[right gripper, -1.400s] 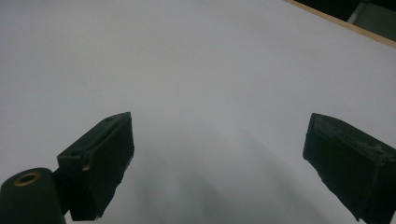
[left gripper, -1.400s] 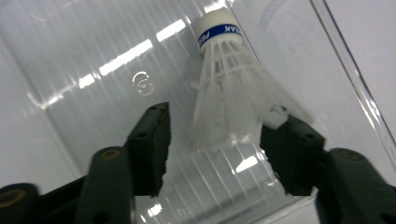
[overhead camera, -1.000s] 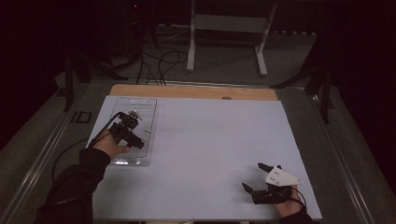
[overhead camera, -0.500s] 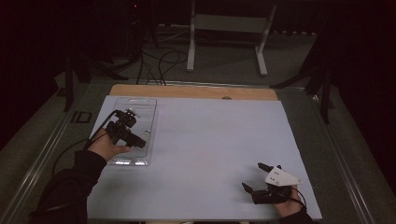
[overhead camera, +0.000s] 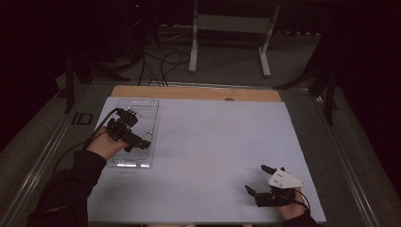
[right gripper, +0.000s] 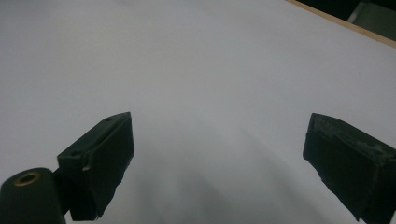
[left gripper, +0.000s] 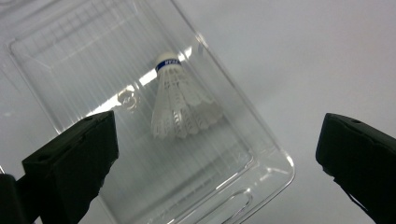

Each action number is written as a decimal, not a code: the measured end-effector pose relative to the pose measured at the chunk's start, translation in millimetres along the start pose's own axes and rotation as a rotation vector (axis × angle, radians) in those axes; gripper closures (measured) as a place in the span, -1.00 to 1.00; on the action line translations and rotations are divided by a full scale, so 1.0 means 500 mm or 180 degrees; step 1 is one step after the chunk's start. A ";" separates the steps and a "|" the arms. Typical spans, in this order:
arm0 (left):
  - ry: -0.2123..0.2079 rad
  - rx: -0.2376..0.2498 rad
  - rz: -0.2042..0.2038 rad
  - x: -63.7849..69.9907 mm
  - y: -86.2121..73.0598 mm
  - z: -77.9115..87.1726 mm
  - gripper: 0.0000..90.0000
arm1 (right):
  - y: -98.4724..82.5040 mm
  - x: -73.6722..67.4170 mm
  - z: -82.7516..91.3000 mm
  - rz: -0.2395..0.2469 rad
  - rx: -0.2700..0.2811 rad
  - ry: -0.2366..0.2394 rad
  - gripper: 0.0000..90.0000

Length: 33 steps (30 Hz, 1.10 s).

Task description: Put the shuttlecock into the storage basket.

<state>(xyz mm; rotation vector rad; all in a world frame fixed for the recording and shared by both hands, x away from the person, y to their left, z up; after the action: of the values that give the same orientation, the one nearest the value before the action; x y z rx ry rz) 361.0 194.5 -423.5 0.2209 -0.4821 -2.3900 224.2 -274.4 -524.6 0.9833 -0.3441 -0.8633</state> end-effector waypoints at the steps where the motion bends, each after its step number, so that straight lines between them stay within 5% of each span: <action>1: -0.0033 0.0017 0.0005 0.000 0.002 0.002 -1.00 | 0.000 0.000 0.000 -0.0003 0.0003 0.0002 -0.81; 8: -0.0124 0.0151 -0.0027 0.008 0.018 0.007 -1.00 | 0.000 0.000 0.000 -0.0001 0.0001 0.0002 -0.81; 14: -0.0237 0.0424 -0.0084 0.017 0.036 0.011 -0.99 | 0.000 0.001 0.000 -0.0005 0.0005 -0.0002 -0.81; 33: -0.0658 0.0853 -0.0699 0.096 0.112 0.003 -0.99 | -0.001 0.002 0.003 -0.0019 0.0019 -0.0007 -0.81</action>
<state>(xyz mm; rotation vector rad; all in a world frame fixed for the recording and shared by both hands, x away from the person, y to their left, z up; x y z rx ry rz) 357.6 124.3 -401.2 0.1515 -0.9194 -2.5702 223.7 -276.0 -524.6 0.9893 -0.3460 -0.8693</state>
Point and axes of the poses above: each handheld gripper's, and its own axes: z roughly backward along the jaws, y roughly out of its top, x roughly to its right, the point moved 1 cm from there along -z, roughly forward along the jaws, and after that the axes turned 14 degrees about -z, right-handed, at the moved point
